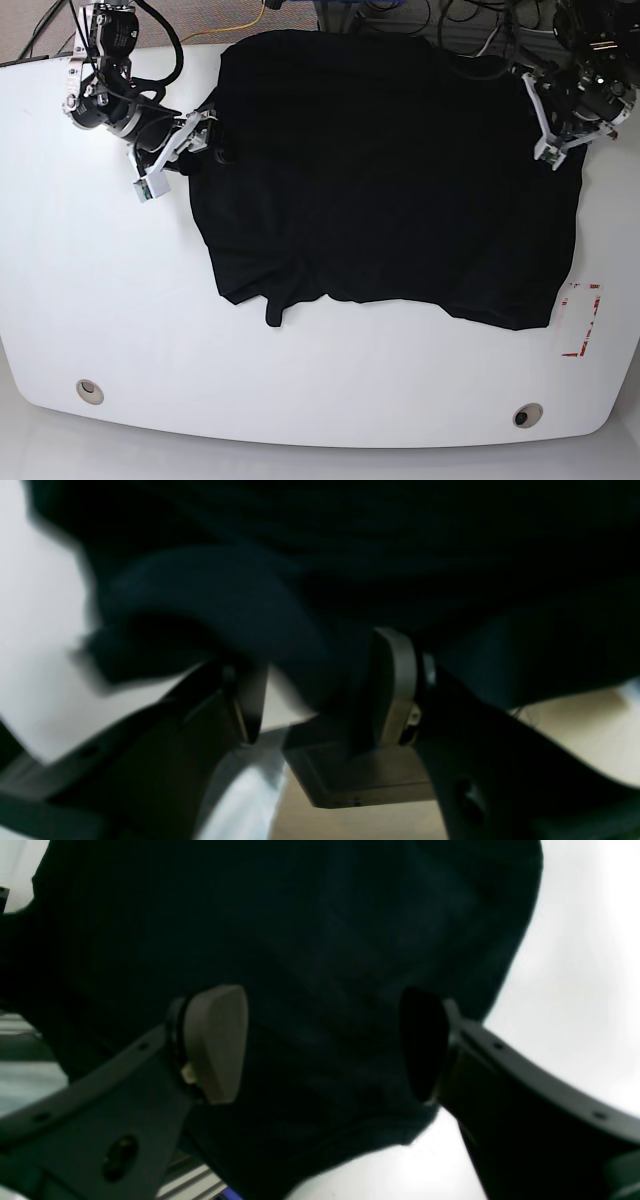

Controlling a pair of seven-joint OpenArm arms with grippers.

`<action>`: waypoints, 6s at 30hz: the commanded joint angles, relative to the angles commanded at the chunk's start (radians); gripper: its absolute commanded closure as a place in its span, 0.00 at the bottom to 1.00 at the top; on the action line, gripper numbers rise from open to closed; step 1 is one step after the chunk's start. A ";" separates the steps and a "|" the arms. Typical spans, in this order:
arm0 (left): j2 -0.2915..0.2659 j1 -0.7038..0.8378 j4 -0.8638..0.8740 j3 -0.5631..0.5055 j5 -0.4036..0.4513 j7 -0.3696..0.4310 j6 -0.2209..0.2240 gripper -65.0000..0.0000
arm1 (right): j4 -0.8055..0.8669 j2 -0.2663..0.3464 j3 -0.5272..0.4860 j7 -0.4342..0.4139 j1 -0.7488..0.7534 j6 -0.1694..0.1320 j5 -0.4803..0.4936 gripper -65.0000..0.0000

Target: Layout the t-shirt on the table in an organized manner, then fold the t-shirt properly

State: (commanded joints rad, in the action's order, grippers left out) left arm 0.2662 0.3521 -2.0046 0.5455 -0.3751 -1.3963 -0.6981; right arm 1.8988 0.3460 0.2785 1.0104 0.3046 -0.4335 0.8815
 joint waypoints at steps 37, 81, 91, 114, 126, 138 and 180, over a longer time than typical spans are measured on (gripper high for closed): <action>-0.052 -0.470 0.023 0.143 -0.203 0.045 0.232 0.57 | -0.167 -0.005 -0.008 -0.003 -0.239 -0.002 -0.002 0.30; -0.144 -0.514 0.431 -0.245 0.354 0.484 0.328 0.57 | -0.875 0.143 -0.480 -0.388 -0.563 -0.130 -0.259 0.87; -0.144 -0.516 0.433 -0.368 0.354 0.484 0.328 0.57 | -1.186 0.052 -0.480 -0.559 -0.795 -0.265 -0.601 0.87; -0.157 -0.535 0.405 -0.382 0.353 0.484 0.328 0.57 | -0.833 0.040 -0.324 -0.453 -0.764 -0.265 -0.761 0.87; -0.135 -0.341 0.261 -0.259 0.351 0.484 0.328 0.57 | -0.110 -0.091 -0.064 -0.127 -0.315 -0.265 -0.763 0.87; -0.132 -0.193 0.206 -0.258 0.351 0.484 0.328 0.57 | 0.009 -0.161 -0.026 -0.123 -0.069 -0.265 -0.764 0.87; -0.035 -0.562 0.586 -0.453 0.351 0.595 0.263 0.57 | -0.537 0.000 -0.057 -0.377 -0.405 -0.265 -0.763 0.86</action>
State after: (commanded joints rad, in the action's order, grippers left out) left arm 0.2309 -0.2094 -1.4185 0.0928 -0.0238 -0.8017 -0.4350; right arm 1.3617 0.3460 0.2217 0.6329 -0.1005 -0.6981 0.1189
